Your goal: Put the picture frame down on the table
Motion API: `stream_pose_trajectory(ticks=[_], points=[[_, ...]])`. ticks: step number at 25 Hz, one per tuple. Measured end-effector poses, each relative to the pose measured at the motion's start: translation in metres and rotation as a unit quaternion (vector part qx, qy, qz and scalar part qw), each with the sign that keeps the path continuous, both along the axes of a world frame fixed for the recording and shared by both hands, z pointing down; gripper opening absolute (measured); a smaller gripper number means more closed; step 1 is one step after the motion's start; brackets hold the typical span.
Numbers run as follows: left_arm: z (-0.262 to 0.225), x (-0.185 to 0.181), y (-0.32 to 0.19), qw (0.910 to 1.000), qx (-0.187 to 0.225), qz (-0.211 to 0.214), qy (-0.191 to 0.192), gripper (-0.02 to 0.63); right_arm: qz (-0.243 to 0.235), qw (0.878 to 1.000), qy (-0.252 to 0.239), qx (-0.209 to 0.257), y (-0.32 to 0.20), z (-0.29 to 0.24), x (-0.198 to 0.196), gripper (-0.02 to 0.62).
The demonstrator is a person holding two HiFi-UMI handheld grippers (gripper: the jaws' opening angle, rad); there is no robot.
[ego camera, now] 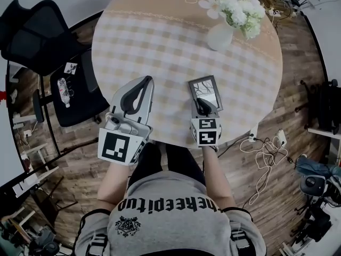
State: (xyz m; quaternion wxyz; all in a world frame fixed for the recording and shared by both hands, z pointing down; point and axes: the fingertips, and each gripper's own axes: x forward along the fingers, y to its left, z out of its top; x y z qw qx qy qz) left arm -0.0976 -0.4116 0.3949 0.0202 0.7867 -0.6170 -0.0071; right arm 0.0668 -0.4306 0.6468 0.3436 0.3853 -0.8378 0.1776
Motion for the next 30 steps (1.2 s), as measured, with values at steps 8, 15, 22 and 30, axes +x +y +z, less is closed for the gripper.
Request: stream_pose_trajectory(ticks=[8,15,22,30], points=[[0.001,-0.009,0.009,0.9999,-0.003,-0.011,-0.003,0.017,-0.011,0.999,0.029,-0.015,0.004,0.01,-0.001,0.064],[-0.001,-0.015,0.017,0.9999,-0.002,-0.016,-0.003,0.017,-0.012,0.999,0.029,-0.018,0.004,0.011,-0.002,0.066],[-0.007,-0.018,0.025,0.9999,0.004,-0.008,-0.007,0.016,0.006,1.0,-0.006,0.003,0.005,-0.001,-0.002,0.071],[-0.022,-0.009,0.037,0.9994,0.022,0.024,-0.01,0.017,0.025,0.996,-0.06,0.053,0.014,-0.044,-0.004,0.006]])
